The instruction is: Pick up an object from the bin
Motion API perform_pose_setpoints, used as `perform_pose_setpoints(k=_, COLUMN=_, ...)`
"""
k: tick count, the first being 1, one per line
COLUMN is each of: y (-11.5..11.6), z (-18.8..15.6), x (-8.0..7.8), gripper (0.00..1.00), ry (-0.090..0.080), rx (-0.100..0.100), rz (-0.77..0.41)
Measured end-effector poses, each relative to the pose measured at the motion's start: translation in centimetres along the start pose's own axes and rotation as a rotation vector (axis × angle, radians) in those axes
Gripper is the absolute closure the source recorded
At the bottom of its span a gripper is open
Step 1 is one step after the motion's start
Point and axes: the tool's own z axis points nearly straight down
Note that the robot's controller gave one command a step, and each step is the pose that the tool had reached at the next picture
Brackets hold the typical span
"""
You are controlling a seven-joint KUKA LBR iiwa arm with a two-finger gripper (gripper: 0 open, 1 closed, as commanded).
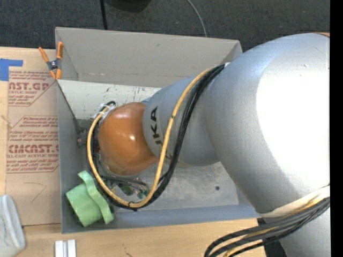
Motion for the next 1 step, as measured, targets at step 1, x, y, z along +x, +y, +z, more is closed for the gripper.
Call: perform_pose_setpoints(k=1, y=0.16, z=-2.02, x=0.25, gripper=1.00, ry=0.008, rx=-0.003, rz=0.000)
